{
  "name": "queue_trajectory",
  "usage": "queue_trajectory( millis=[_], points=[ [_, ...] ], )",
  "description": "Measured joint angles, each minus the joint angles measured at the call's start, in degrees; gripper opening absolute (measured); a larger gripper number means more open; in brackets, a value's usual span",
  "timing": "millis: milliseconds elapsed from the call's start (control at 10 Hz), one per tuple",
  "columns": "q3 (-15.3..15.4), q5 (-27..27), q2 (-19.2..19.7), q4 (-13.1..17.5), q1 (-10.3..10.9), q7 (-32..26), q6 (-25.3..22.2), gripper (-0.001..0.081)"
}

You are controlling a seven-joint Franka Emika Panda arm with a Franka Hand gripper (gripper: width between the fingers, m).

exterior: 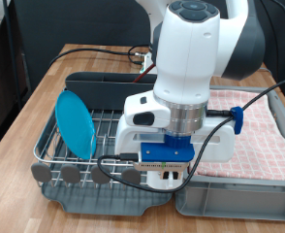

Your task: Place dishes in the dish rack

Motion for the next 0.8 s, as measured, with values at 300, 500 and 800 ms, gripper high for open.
queue_trajectory(
  millis=[300,500,800],
  points=[
    [0.5,0.1,2.9,4.3,-0.7,-0.1,-4.2,0.0071],
    [0.6,0.1,3.9,5.3,-0.8,-0.1,-4.7,0.0071],
    [0.7,0.2,4.2,5.9,-0.9,-0.1,-6.4,0.0403]
  ],
)
